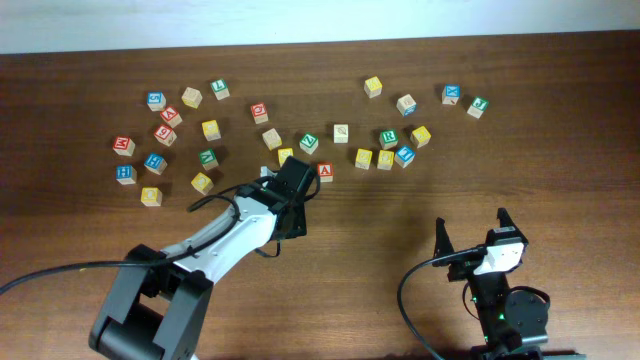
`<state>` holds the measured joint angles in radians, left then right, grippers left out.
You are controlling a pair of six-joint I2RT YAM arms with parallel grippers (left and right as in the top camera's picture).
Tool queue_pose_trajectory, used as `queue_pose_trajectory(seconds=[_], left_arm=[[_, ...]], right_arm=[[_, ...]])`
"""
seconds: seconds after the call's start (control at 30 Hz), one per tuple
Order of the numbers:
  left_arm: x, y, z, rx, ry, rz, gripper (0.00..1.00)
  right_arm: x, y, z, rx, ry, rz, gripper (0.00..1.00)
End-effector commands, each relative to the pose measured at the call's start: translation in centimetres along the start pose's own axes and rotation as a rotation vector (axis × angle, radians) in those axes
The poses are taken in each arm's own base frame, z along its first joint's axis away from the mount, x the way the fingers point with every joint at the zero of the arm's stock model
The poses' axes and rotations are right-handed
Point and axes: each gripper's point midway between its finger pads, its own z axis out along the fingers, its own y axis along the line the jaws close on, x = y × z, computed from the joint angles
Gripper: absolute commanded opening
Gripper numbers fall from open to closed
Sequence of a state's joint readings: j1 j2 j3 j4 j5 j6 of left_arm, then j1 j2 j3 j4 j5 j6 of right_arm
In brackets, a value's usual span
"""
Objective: Spell out ICRA
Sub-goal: 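Place the C block to the right of the I block, then move the left gripper over the green R block and grasp it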
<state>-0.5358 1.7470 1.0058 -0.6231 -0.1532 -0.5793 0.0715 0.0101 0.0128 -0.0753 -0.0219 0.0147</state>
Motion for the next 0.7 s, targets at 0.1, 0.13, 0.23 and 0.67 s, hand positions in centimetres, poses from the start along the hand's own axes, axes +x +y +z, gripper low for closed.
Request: queue_pose_trajectory(seconds=[0.1, 0.13, 0.23, 0.67], left_arm=[[0.5, -0.1, 0.4, 0.001, 0.019, 0.018, 0.29], [0.5, -0.1, 0.4, 0.001, 0.019, 0.017, 0.3], [0.3, -0.2, 0.4, 0.005, 0.013, 0.017, 0.32], [-7.9, -2.3, -8.3, 0.061, -0.097, -0.018, 0.37]], right_arm=[[0.3, -0.4, 0.0, 0.018, 0.004, -0.003, 0.98], [0.3, -0.4, 0.0, 0.018, 0.004, -0.003, 0.98], [0.3, -0.4, 0.0, 0.018, 0.004, -0.003, 0.98], [0.3, -0.4, 0.0, 0.018, 0.004, -0.003, 0.98]])
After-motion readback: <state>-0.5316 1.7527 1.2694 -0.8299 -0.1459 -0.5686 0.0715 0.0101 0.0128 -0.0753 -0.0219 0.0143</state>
